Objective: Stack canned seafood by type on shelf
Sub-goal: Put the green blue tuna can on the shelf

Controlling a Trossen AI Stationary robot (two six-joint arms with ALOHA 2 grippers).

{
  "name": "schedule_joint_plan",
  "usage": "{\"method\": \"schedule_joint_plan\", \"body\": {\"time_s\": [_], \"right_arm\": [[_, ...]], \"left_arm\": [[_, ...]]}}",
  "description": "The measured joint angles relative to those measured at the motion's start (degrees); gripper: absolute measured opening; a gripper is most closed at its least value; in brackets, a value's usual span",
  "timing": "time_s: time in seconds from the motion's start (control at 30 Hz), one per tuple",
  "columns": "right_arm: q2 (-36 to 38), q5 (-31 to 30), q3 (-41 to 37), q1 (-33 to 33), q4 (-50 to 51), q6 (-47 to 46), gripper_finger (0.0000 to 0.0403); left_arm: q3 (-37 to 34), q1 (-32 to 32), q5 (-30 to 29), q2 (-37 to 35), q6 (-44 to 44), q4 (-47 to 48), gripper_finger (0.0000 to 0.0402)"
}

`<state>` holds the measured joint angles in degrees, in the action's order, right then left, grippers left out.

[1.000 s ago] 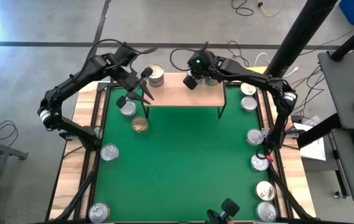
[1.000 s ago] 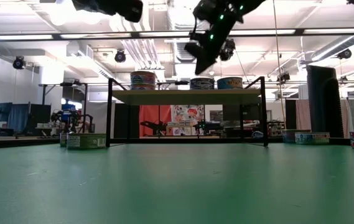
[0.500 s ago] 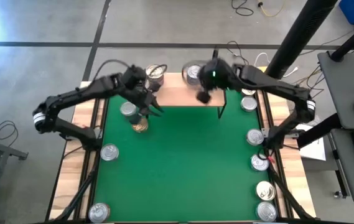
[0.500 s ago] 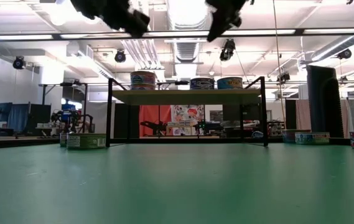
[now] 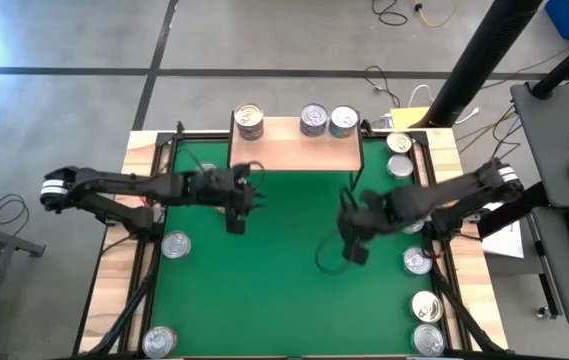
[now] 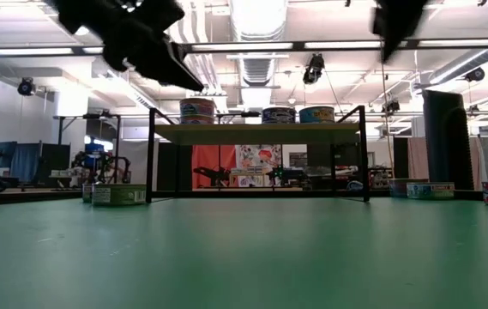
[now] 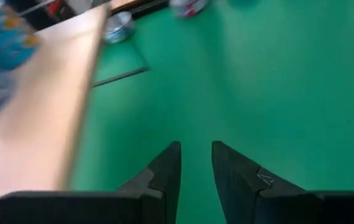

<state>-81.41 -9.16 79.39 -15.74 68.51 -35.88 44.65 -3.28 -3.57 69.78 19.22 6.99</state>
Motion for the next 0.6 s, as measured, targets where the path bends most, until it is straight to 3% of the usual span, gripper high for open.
{"method": "schedule_joint_plan", "body": {"time_s": [0.2,0.33,0.6], "right_arm": [[-1.2,11.0,-10.6,-8.0,-3.2,-15.8,0.0011],[-1.9,15.6,-16.6,-12.5,-1.5,-25.9,0.0011],[-2.2,21.4,-26.3,-16.7,2.8,-41.9,0.0011]], "left_arm": [[-12.1,11.3,0.1,2.6,-7.6,-23.1,0.0076],[-16.1,18.1,-0.5,5.8,-10.0,-35.4,0.0076],[-16.5,24.3,-6.8,9.5,-19.6,-37.9,0.0076]]}}
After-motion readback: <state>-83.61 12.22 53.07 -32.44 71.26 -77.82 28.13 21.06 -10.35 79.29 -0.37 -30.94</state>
